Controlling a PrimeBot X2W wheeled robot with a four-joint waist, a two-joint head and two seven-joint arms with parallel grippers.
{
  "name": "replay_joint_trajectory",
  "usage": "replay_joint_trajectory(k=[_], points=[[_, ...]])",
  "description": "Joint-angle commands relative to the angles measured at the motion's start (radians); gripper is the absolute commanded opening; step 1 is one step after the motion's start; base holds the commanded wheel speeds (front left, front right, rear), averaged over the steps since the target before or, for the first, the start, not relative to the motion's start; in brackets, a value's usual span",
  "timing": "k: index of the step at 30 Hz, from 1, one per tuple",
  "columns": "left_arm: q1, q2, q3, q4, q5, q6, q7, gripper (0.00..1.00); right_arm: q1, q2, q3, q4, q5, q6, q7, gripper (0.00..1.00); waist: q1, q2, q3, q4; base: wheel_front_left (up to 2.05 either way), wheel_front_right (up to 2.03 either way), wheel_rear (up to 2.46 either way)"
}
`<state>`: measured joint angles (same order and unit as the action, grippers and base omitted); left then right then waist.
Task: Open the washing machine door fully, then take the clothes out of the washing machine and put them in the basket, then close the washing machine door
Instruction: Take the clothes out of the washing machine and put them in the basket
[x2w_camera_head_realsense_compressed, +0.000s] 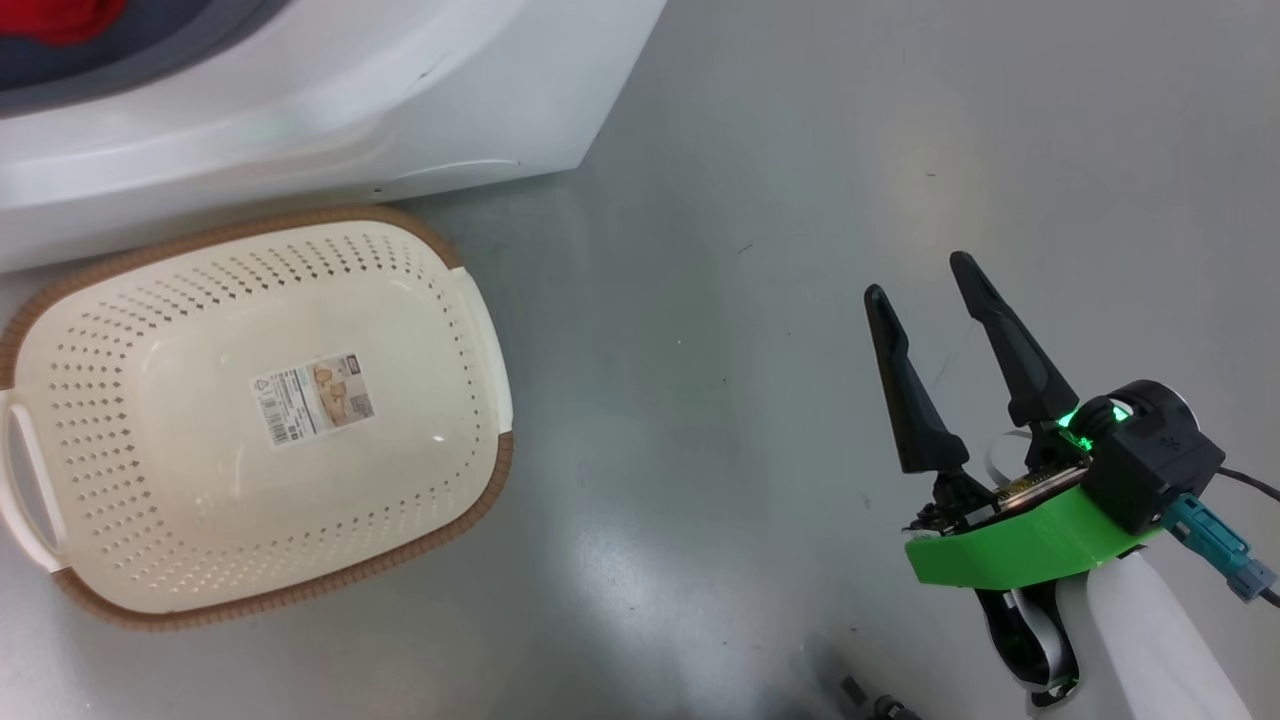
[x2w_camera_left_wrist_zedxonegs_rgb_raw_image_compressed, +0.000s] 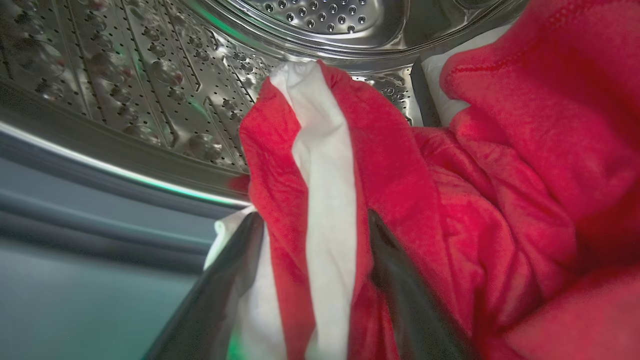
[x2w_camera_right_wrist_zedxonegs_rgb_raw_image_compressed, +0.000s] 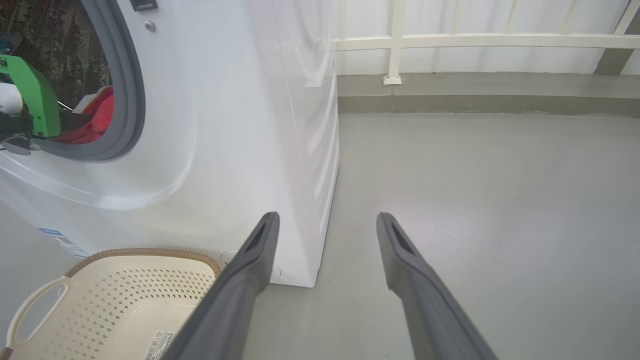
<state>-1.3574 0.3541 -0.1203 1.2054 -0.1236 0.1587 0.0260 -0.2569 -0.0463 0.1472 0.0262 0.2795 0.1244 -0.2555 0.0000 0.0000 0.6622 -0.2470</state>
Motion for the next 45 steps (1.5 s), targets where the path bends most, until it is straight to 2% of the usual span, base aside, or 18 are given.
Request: replay_joint_trajectory(k=[1,3,4,5,12,17,32,45], points=[[-0.001,0.047,0.006,-0.003,-0.004,-0.001,0.005,0.98,0.005,-0.004,0.024,-0.020,0.008,0.006,-0.006,1.00,0.0000,0.0000,0.000,0.002,0.00,0.00,0.00],[0.000,0.043,0.005,0.005,-0.010,-0.006,0.010,0.39,0.003,-0.004,0.025,-0.020,0.010,0.006,-0.006,1.00,0.0000,0.0000,-0.001,0.003,0.00,0.00,0.00],[0.000,0.042,0.006,0.009,-0.014,-0.010,0.012,0.04,0.003,-0.004,0.026,-0.020,0.010,0.006,-0.006,1.00,0.0000,0.0000,-0.001,0.004,0.00,0.00,0.00],[0.001,0.041,0.004,0.013,-0.015,-0.014,0.016,0.00,0.003,-0.004,0.026,-0.019,0.011,0.006,-0.006,1.00,0.0000,0.0000,-0.002,0.004,0.00,0.00,0.00],[0.003,0.026,0.013,0.017,-0.048,-0.040,-0.007,0.00,0.003,-0.004,0.023,-0.018,0.010,0.006,-0.006,1.00,0.0000,0.0000,-0.002,0.013,0.00,0.00,0.00],[0.008,0.007,0.025,0.003,-0.080,-0.074,-0.054,0.00,0.001,-0.004,0.020,-0.017,0.009,0.006,-0.006,1.00,0.0000,0.0000,-0.003,0.025,0.00,0.00,0.00],[0.029,-0.003,0.010,-0.066,-0.096,-0.078,-0.215,0.00,0.003,-0.004,0.018,-0.007,0.009,0.006,-0.006,1.00,0.0000,0.0000,-0.031,0.064,0.00,0.00,0.00],[0.131,-0.031,-0.018,-0.167,-0.103,-0.099,-0.265,0.00,0.015,-0.004,0.015,0.001,0.008,0.006,-0.006,1.00,0.0000,0.0000,-0.084,0.091,0.00,0.00,0.00]])
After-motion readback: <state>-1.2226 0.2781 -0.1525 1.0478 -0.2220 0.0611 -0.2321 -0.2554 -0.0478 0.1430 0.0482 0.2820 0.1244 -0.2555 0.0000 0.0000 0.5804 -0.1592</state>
